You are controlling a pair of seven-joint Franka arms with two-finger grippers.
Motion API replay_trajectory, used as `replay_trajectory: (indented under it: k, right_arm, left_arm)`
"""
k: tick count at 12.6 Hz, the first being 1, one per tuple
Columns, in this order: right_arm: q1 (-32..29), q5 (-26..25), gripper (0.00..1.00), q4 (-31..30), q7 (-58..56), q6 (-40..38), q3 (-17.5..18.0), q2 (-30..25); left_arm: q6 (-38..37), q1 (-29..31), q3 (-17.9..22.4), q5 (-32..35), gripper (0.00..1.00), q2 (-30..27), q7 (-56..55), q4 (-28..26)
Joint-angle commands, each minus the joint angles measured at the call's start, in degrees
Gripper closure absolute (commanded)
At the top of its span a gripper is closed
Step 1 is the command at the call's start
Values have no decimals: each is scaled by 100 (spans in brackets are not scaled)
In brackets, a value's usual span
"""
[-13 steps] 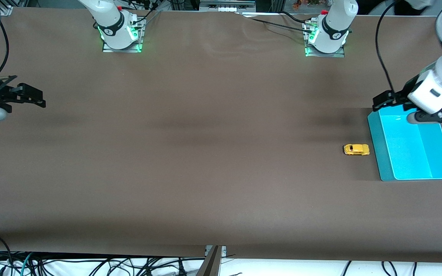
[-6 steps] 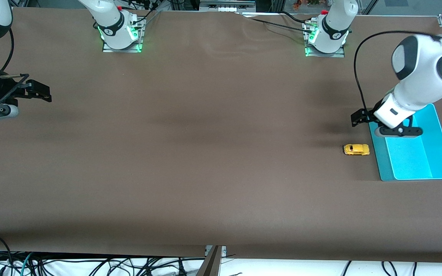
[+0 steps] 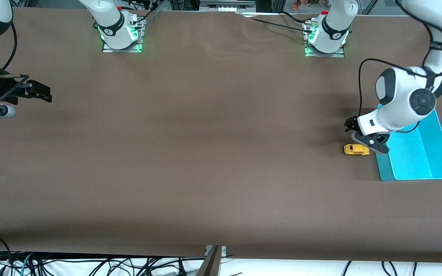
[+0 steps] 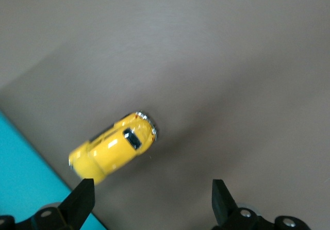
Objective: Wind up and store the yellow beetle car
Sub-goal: 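Move the left gripper down to the yellow car beside the bin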
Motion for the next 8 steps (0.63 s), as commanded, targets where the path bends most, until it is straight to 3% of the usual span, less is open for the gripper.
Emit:
replay_trajectory:
  k: [1, 8]
  right_arm:
    - [-22, -53, 0, 62, 93, 58, 38, 43]
    - [-31, -44, 0, 142, 102, 67, 29, 105]
  left_arm:
    - [190, -34, 153, 81, 0, 457, 1958, 302]
    - [638, -34, 285, -269, 0, 1337, 4730, 1005]
